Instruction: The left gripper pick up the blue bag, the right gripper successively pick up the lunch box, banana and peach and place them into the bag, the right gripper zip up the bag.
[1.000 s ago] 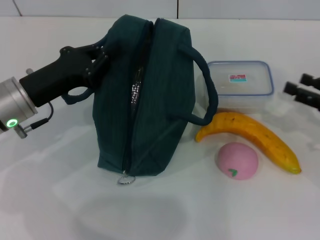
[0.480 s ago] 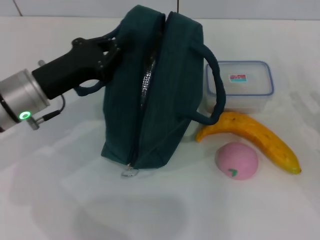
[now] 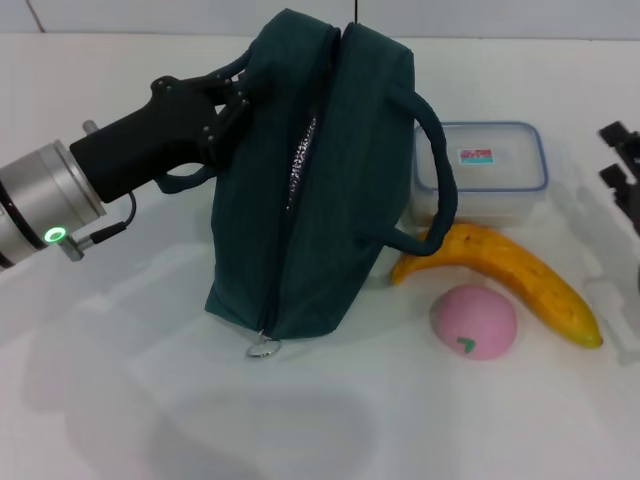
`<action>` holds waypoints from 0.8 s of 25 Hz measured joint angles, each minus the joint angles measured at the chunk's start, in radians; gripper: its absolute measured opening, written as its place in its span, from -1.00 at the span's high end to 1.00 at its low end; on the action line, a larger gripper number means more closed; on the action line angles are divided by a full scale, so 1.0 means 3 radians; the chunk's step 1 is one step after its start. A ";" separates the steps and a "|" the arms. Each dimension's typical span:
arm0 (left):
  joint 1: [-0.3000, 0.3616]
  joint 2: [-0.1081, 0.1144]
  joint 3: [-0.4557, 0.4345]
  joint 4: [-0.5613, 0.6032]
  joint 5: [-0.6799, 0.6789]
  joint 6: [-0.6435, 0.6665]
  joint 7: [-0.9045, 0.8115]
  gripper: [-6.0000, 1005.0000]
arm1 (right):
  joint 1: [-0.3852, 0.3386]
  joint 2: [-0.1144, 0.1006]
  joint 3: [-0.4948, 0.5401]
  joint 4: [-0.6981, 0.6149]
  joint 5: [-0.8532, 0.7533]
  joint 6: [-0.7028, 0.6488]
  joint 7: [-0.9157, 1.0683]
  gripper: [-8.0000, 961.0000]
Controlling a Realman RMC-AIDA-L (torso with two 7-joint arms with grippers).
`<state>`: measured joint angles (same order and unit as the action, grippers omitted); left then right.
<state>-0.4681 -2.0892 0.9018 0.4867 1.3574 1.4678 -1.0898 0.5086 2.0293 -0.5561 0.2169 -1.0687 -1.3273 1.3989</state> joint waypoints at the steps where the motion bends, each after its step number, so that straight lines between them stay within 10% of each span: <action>1: 0.0002 0.0000 0.0000 0.0000 0.0000 0.0018 0.0000 0.90 | 0.0024 0.0000 0.0024 0.0023 -0.0023 0.0024 -0.0001 -0.78; 20: 0.0008 0.0006 -0.0013 0.0019 -0.0016 0.0204 0.0074 0.90 | 0.0225 0.0000 0.1011 0.0251 -0.0982 0.0599 0.0017 -0.74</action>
<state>-0.4656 -2.0876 0.8979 0.4925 1.3528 1.5290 -1.0675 0.5760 2.0293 -0.2528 0.2923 -1.3632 -1.1475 1.4039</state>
